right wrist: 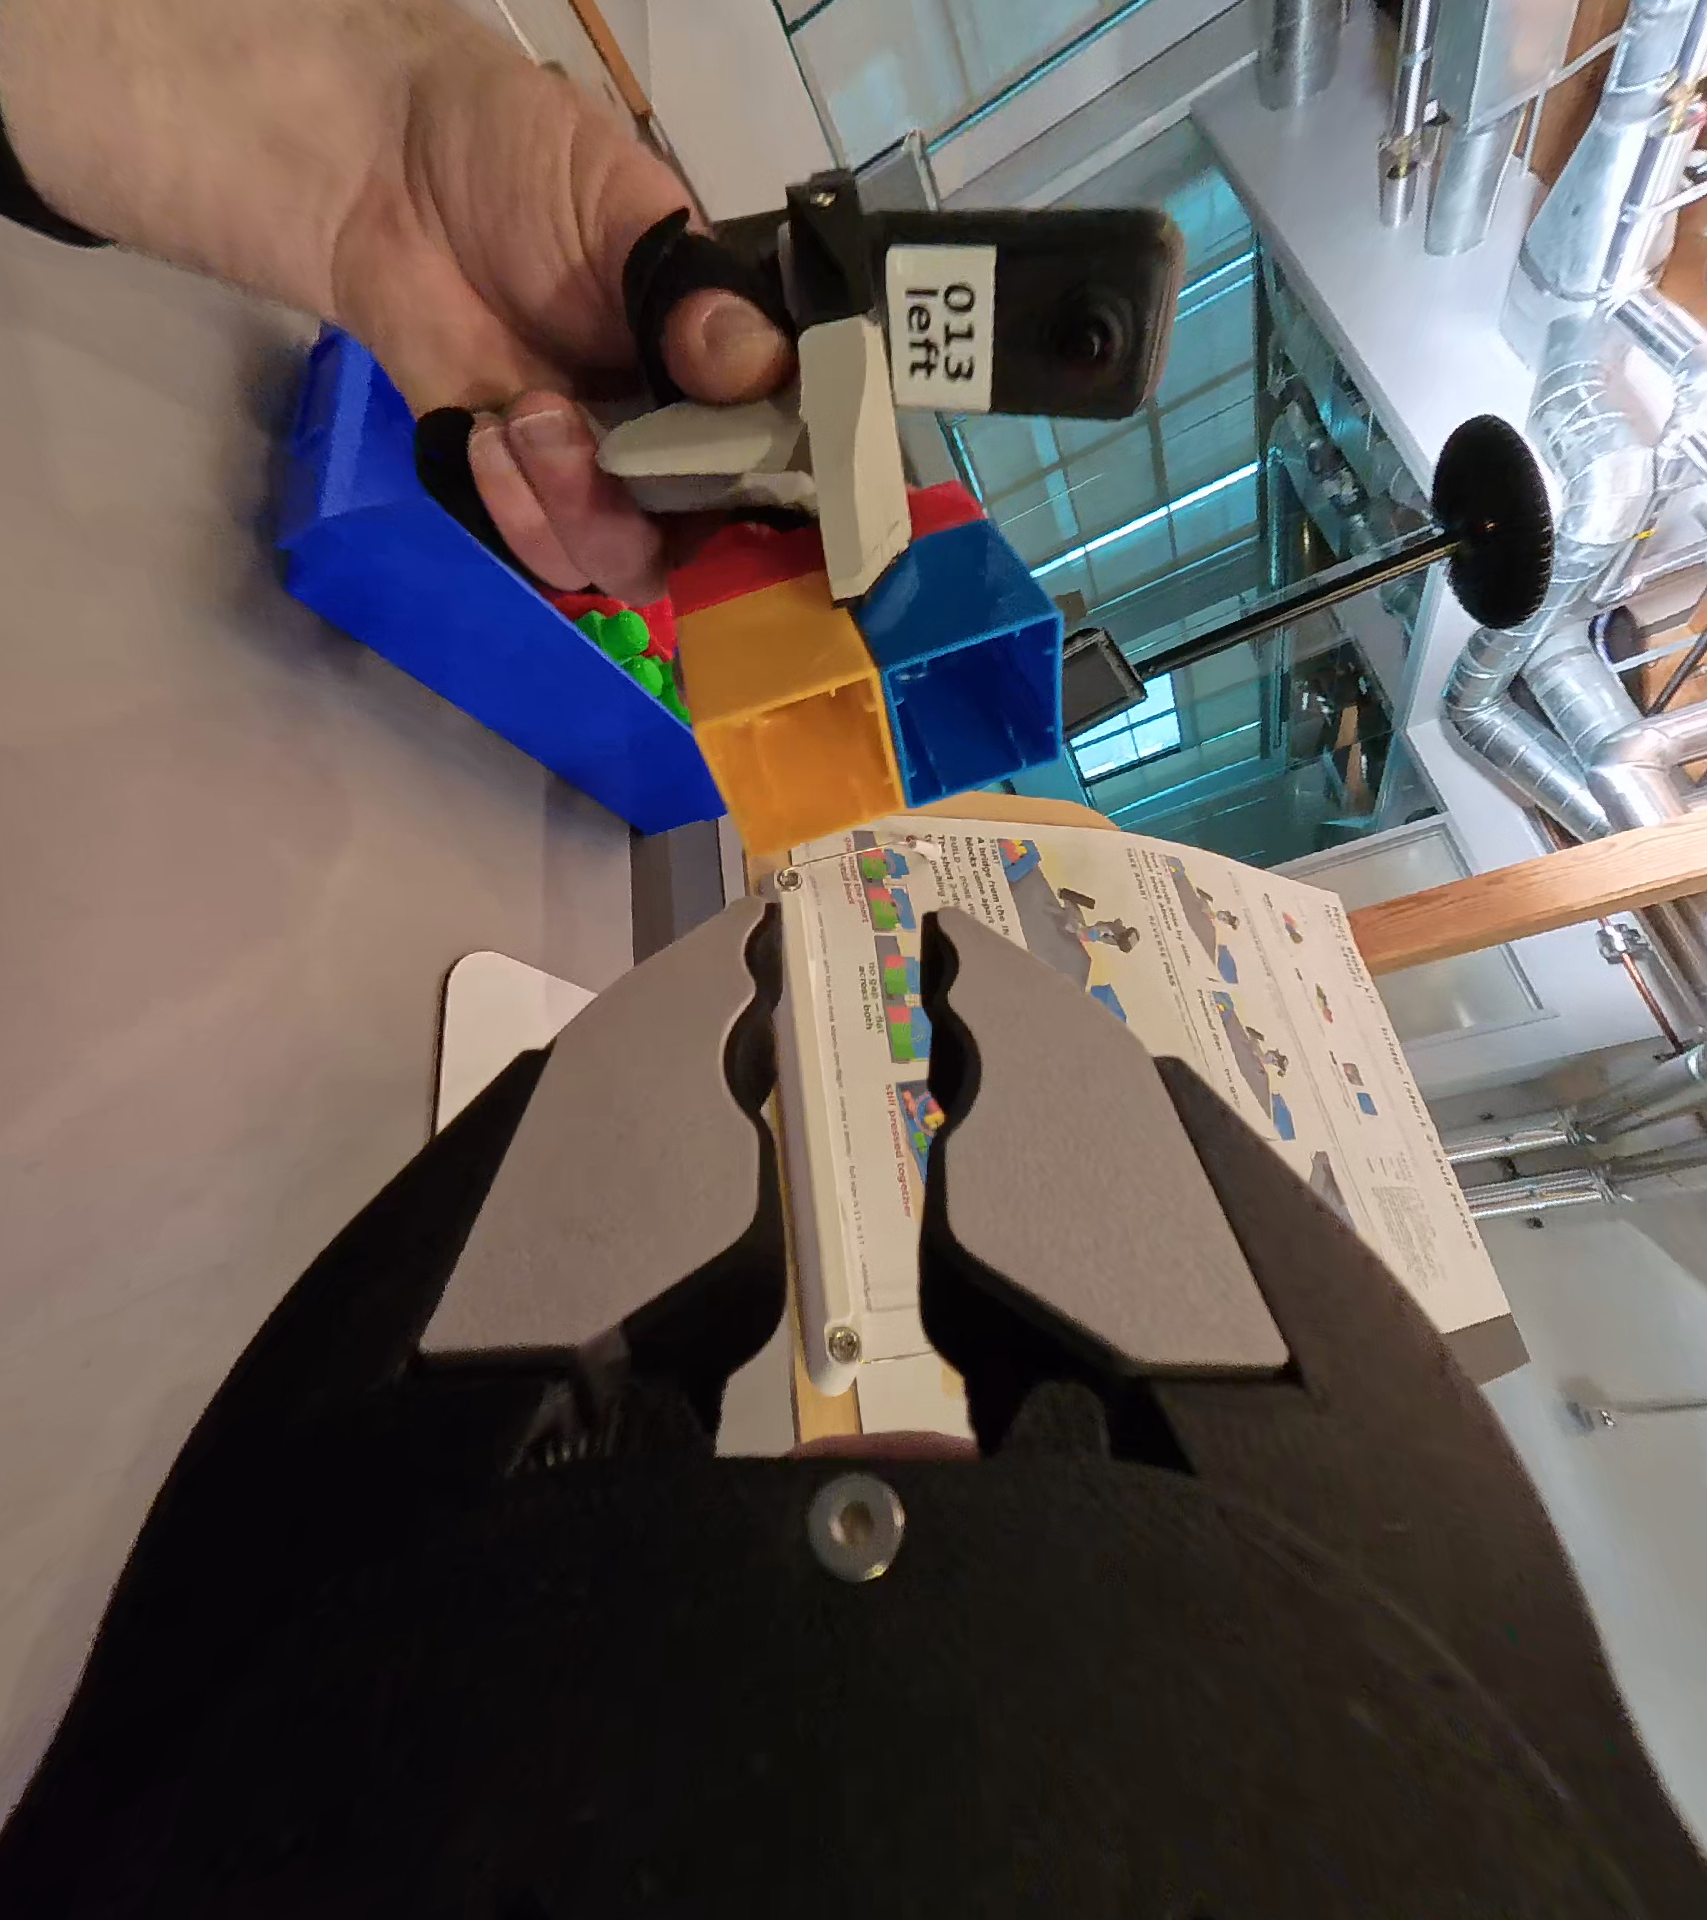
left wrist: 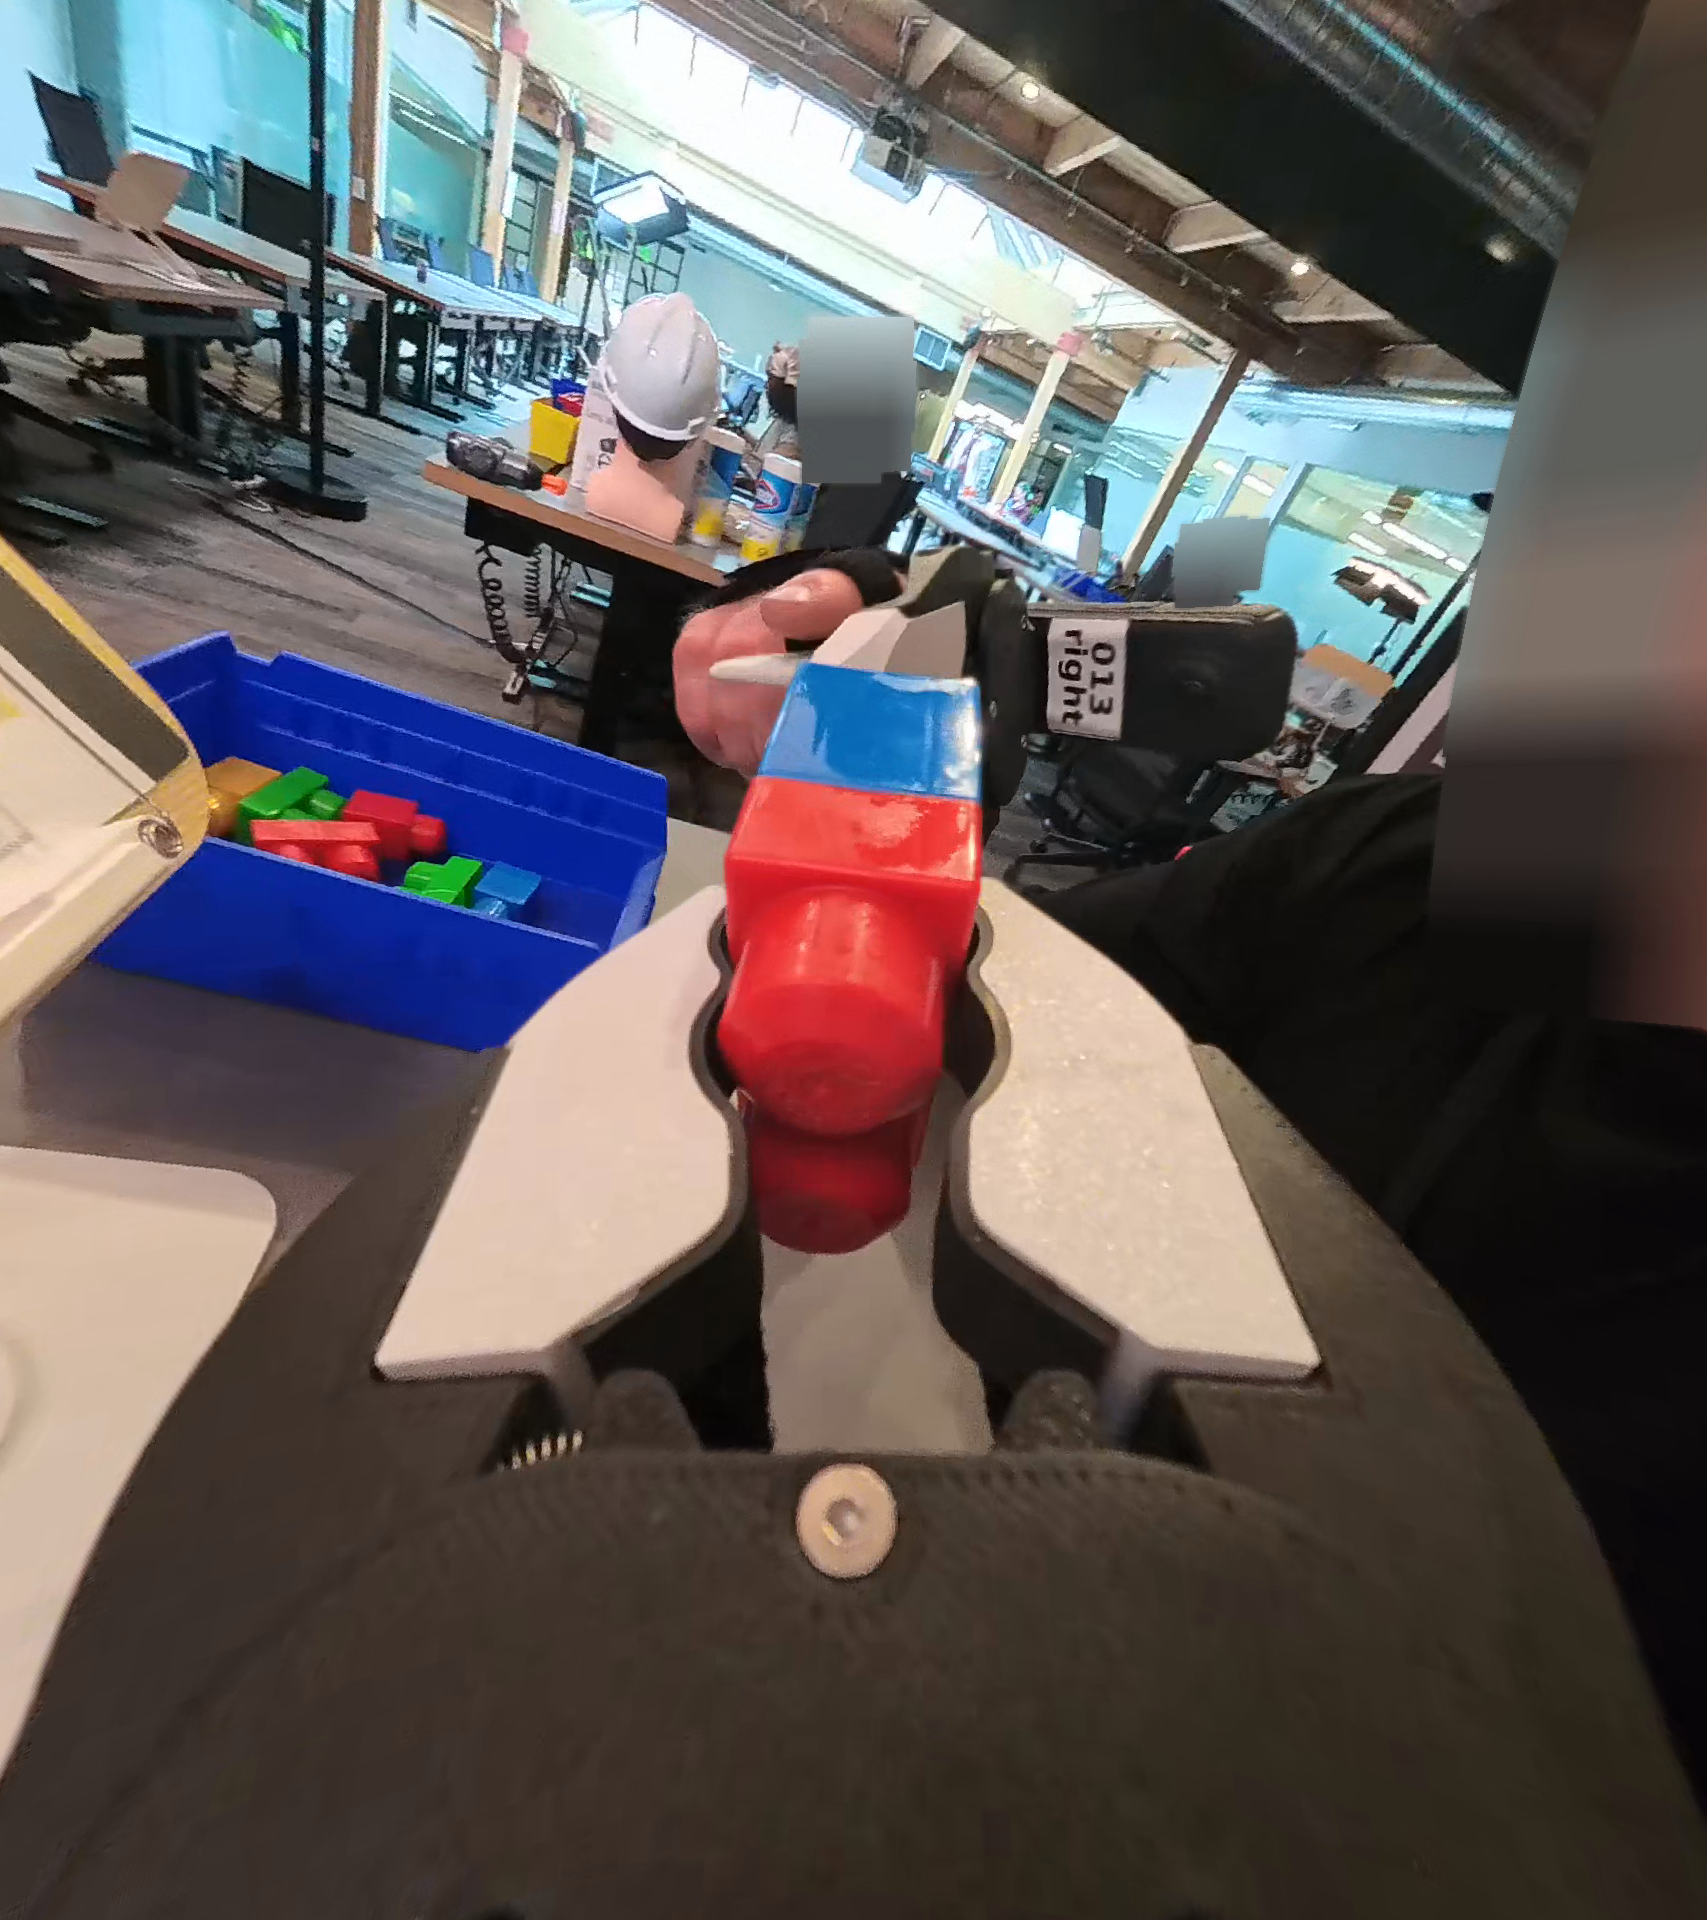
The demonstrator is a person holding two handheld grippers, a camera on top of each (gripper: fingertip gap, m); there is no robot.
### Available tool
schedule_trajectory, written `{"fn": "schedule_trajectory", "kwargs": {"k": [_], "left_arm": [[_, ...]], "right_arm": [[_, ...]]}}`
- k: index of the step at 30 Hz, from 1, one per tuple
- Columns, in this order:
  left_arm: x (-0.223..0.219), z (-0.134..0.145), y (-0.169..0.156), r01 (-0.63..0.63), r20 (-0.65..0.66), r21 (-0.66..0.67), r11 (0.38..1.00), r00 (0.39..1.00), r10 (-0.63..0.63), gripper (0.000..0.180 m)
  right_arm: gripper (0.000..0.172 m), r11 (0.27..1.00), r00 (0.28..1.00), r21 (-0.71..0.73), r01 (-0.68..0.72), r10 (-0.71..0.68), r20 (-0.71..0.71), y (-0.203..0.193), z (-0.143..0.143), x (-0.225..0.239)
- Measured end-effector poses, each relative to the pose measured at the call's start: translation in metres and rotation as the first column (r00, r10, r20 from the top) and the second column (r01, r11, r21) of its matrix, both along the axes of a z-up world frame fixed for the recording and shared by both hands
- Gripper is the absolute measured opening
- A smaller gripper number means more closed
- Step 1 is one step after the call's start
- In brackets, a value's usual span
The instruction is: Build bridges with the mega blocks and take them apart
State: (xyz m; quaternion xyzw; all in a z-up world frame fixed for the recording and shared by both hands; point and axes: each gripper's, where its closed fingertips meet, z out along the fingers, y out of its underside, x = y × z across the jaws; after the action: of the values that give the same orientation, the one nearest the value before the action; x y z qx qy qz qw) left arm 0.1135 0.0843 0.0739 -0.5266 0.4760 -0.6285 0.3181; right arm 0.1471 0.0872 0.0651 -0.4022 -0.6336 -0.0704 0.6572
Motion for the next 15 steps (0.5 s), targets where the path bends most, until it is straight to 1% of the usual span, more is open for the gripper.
{"fn": "schedule_trajectory", "kwargs": {"k": [2,7,12,15], "left_arm": [[0.001,0.001,-0.001,0.019,0.026,-0.032,0.999,0.999,-0.018,0.038],[0.01,-0.007,-0.004,0.055,0.019,-0.061,0.997,0.998,-0.054,0.038],[0.012,-0.011,-0.003,0.075,0.031,-0.09,0.993,0.997,-0.073,0.037],[0.012,-0.01,-0.002,0.092,0.047,-0.111,0.99,0.995,-0.088,0.037]], "right_arm": [[0.025,1.0,1.0,0.017,-0.009,0.009,-0.006,-0.001,0.001,-0.003],[0.023,0.999,1.0,0.051,-0.02,0.02,-0.002,-0.005,0.001,-0.007],[0.023,0.999,1.0,0.046,-0.015,0.015,-0.005,-0.003,0.002,-0.002],[0.023,0.999,0.999,0.033,-0.036,0.036,-0.002,-0.006,0.002,-0.002]]}}
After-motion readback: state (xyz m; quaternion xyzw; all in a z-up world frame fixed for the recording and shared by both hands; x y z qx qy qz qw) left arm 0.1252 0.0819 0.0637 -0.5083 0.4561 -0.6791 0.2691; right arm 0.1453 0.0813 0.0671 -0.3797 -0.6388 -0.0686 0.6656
